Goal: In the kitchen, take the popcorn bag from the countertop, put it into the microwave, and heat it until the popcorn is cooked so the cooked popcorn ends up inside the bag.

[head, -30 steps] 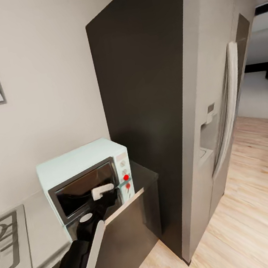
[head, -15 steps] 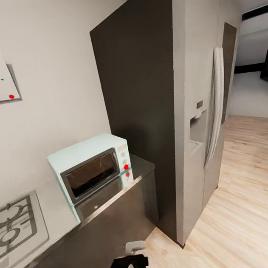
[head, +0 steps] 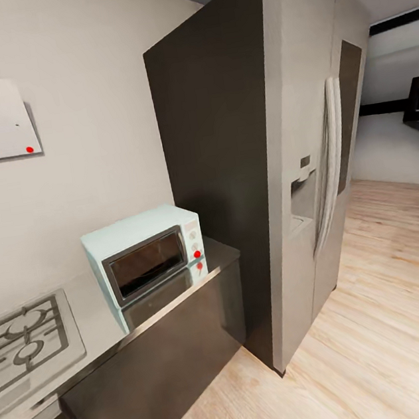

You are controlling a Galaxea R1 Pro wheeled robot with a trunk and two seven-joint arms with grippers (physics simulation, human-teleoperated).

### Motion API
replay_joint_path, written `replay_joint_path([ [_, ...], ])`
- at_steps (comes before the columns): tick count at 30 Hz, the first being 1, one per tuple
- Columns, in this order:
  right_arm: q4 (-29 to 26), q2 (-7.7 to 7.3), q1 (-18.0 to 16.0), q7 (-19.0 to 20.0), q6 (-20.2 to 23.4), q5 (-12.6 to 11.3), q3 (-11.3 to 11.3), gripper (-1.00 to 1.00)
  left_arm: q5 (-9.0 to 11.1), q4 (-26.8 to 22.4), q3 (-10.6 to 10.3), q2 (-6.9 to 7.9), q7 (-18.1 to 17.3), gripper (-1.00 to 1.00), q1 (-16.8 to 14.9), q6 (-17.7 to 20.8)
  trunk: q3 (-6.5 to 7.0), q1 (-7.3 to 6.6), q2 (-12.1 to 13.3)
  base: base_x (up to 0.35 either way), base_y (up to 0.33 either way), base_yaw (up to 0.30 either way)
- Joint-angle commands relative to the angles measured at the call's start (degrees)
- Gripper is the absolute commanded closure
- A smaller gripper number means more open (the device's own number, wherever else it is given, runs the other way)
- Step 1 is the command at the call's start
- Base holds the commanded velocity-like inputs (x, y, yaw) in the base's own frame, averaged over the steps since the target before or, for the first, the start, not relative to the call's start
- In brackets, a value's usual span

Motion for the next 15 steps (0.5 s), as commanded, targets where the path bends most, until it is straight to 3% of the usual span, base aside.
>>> replay_joint_path([
  [1, 0.1, -0.05, -0.1, 0.1, 0.1, 0.3, -0.5, -1.0, 0.4, 0.0, -0.5, 0.03, 0.2, -1.0, 0.7, -2.4, -0.1, 0.03, -0.1, 0.0, 0.0, 0.0],
  [2, 0.1, -0.05, -0.1, 0.1, 0.2, 0.3, -0.5, -1.0, 0.5, 0.0, -0.5, 0.07, 0.2, -1.0, 2.1, -8.0, -0.1, 0.03, -0.1, 0.0, 0.0, 0.0],
  [8, 0.1, 0.44, -0.1, -0.2, 0.3, 0.4, -0.4, -1.0, 0.4, 0.0, -0.6, -0.18, 0.2, -1.0, 2.4, -8.4, -0.1, 0.03, -0.1, 0.0, 0.0, 0.005],
  [15, 0.0, 1.18, -0.1, -0.7, 0.1, 0.4, -0.3, -1.0, 0.4, 0.0, -0.6, -0.24, 0.2, -1.0, 2.4, -8.4, -0.1, 0.03, -0.1, 0.0, 0.0, 0.251],
])
